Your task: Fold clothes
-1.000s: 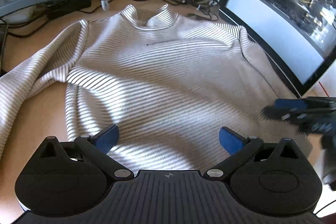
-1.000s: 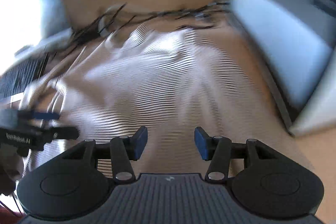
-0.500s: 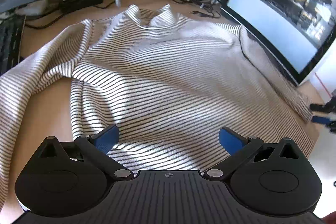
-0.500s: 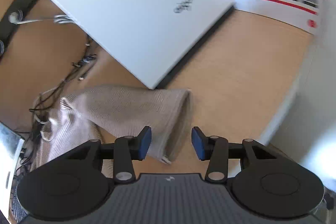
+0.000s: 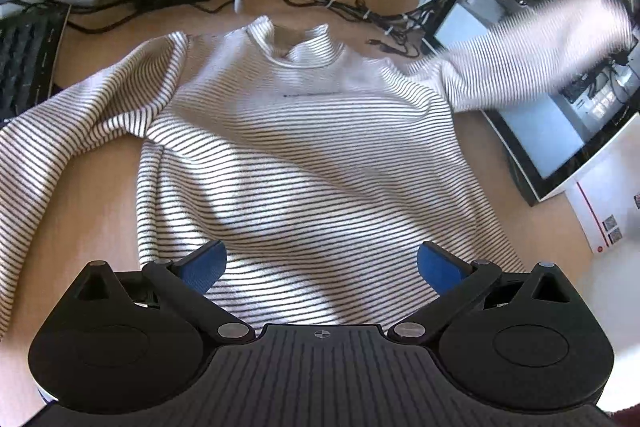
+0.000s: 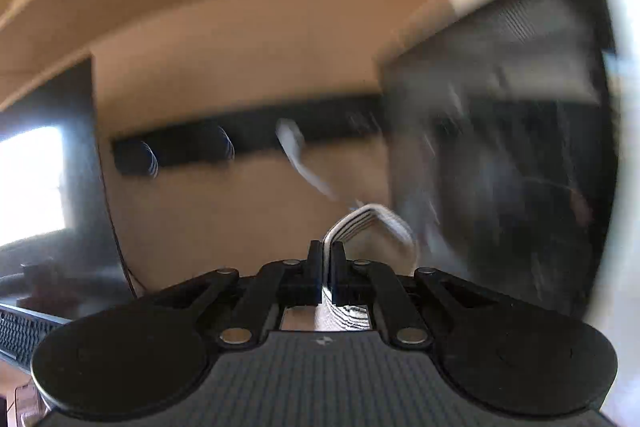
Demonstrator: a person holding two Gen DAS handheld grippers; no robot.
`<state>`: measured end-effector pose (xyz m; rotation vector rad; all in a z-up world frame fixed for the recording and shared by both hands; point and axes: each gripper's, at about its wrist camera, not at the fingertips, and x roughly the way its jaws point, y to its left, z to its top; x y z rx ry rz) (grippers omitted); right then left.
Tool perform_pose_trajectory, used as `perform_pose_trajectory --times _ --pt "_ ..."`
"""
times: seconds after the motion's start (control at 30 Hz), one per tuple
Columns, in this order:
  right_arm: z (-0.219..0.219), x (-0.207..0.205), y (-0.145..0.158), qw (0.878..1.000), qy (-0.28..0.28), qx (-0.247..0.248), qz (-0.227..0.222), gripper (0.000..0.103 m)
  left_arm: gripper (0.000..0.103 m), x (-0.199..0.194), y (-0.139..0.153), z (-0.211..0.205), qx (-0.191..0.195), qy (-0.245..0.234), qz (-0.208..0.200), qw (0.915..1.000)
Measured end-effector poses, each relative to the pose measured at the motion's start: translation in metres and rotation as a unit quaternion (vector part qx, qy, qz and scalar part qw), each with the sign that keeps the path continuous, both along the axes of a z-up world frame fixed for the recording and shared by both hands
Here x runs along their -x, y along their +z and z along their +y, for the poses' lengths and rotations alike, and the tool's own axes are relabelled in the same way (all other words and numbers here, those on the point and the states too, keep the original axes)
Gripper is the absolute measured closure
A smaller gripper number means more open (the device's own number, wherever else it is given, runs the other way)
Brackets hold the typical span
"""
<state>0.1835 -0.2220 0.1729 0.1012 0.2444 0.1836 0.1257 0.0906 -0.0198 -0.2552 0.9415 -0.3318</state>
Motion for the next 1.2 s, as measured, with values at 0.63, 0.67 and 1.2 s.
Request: perform_pose_trajectory --times 0.63,0.67,1.2 --pt "0.17 -0.079 -0.033 0.973 0.219 0.057 0.05 0.099 0.0 0.022 0.018 0.014 -0.024 0.04 -0.029 0.9985" --pt "0.174 -0.081 -0.036 0.972 0.222 0.06 0.053 0.099 0.0 0.023 0.018 0.015 -0.024 0.043 -0.028 0.9984" --pt "0.153 -0.075 -0.081 0.969 0.213 0.048 0.114 0.071 0.0 0.024 0.01 0.015 -0.03 0.051 -0.007 0.9982"
